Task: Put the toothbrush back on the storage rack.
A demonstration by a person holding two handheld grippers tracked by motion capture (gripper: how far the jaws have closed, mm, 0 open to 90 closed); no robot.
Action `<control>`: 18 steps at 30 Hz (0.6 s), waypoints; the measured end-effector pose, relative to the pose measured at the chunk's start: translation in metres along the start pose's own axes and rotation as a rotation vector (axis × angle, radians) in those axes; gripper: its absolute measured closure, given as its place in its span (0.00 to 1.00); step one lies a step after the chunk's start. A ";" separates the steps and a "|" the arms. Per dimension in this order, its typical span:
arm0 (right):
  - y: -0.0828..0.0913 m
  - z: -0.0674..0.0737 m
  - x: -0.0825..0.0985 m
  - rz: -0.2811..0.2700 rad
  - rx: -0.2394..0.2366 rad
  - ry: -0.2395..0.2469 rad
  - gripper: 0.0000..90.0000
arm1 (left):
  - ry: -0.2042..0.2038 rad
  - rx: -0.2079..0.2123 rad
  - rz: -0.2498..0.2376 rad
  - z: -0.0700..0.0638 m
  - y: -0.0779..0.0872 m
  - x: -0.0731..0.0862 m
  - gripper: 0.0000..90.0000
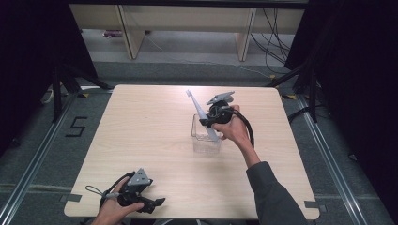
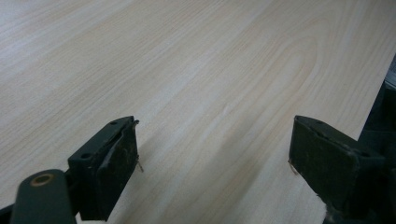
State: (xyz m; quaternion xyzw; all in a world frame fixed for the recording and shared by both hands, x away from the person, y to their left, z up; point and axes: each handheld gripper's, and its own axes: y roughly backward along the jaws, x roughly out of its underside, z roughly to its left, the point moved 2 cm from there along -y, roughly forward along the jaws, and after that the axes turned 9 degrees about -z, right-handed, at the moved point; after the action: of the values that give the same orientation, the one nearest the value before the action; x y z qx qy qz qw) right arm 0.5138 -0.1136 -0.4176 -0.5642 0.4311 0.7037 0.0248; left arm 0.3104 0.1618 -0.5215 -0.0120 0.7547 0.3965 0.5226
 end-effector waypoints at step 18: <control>-0.014 0.003 0.012 0.075 -0.010 -0.024 0.74 | 0.001 0.000 0.000 0.000 0.000 0.000 0.17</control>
State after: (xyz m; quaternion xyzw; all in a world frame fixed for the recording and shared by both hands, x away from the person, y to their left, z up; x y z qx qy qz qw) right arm 0.5146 -0.1086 -0.4358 -0.5392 0.4480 0.7131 0.0007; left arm 0.3104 0.1618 -0.5217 -0.0124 0.7550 0.3964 0.5223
